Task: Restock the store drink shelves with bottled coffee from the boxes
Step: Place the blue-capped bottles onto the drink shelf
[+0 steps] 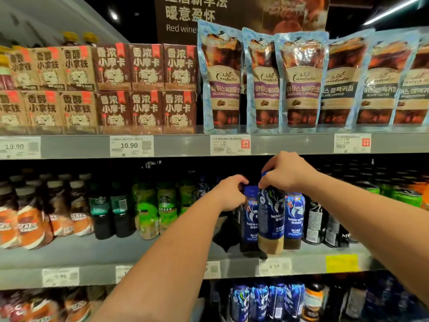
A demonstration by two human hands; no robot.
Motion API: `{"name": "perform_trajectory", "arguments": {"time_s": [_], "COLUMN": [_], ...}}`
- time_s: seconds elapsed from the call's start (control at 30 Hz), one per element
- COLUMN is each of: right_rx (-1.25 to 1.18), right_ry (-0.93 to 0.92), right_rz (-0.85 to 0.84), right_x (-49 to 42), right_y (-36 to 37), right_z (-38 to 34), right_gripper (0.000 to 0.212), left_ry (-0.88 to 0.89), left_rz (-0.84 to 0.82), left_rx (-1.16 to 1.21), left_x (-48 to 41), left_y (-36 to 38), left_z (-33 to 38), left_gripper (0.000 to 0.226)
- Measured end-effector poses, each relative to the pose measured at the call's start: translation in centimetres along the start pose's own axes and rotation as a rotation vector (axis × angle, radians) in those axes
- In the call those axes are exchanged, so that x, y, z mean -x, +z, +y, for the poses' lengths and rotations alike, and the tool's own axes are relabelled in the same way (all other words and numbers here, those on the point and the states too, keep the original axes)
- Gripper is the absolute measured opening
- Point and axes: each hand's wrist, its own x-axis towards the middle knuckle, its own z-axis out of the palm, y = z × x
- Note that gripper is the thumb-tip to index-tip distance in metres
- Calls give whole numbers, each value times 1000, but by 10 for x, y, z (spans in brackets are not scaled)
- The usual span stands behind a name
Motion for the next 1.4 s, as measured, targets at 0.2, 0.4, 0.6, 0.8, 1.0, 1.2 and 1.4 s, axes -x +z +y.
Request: {"name": "perform_trajectory", "arguments": {"time_s": [0.2, 0.4, 0.6, 0.8, 1.0, 1.2, 1.4], "right_rx": [-45, -121, -266, -287, -178, -144, -165], "right_ry": [-29, -69, 11, 68, 34, 0, 49], "right_rz": [24, 83, 131, 137, -48, -50, -31], "right_x": [7, 7, 11, 47, 64, 64, 57], "right_y": [15, 49, 81, 135, 178, 205, 212], "right_z": [-29, -56, -55, -16, -4, -4, -15], "right_gripper": [29, 42, 52, 25, 29, 24, 22], "left_ry": [5, -54, -72, -122, -102, -255, -319], "left_rz": [-109, -18, 93, 188, 204, 336, 227], "left_rx": [230, 258, 135, 351, 528, 310, 471], "left_x": [32, 52, 52, 42, 39, 51, 34], "left_y": [-14, -19, -13, 8, 29, 37, 57], "left_z": [-9, -41, -68, -91, -98, -116, -138], "left_gripper": [49, 67, 56, 50, 45, 39, 53]}}
